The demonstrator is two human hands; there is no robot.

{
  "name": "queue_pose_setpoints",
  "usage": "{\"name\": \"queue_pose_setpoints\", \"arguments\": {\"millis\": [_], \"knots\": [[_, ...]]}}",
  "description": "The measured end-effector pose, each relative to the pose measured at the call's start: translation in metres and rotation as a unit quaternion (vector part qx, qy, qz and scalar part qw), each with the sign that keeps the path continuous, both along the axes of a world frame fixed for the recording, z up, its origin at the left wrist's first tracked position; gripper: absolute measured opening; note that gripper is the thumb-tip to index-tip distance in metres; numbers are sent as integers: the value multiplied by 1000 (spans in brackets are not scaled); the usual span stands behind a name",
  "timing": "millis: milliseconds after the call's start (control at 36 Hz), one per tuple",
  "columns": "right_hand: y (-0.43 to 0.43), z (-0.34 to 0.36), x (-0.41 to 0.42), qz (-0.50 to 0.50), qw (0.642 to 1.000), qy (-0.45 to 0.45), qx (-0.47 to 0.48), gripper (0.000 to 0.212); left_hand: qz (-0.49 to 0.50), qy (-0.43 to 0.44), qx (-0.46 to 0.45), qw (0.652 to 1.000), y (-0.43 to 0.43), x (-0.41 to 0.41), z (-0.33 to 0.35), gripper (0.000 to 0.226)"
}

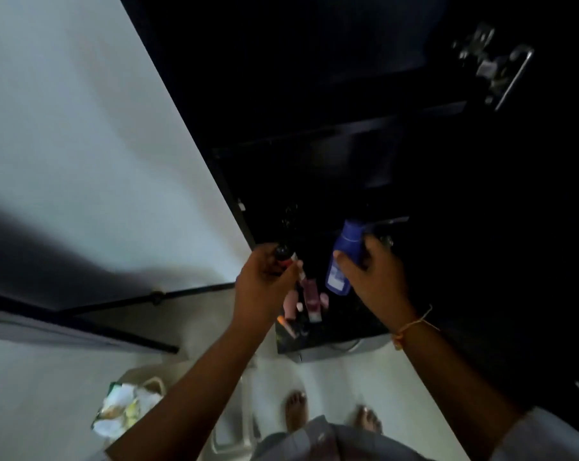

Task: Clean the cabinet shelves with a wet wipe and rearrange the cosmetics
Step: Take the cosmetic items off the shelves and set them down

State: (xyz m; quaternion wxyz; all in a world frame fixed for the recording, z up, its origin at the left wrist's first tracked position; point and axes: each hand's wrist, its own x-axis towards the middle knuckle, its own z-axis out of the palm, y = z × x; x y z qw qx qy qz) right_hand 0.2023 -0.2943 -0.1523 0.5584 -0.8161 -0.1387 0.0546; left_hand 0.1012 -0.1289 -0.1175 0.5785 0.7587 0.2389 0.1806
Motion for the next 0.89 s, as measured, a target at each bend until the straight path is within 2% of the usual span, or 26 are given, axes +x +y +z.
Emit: {"name": "queue_pose_setpoints", "arguments": {"millis": [111,250,389,583,750,889], "knots": [[-13,-68,-21,9,994,77,-70,23,15,99,-31,995,-3,-34,-69,24],[-20,-130,-36,26,981,156,-116,48,38,175,-11,984,-3,-57,-133,25],[-16,-172,-45,60,969,185,-153,45,49,224,15,973,5,-65,-176,33],[-3,-199,-56,58,973,138,-175,42,91,218,52,970,23,-52,-204,32],[4,-202,-61,83,975,71,-191,33,63,208,102,971,44,-26,-211,39],[8,-203,-60,102,973,64,-199,32,35,197,143,969,54,-6,-217,32]]}}
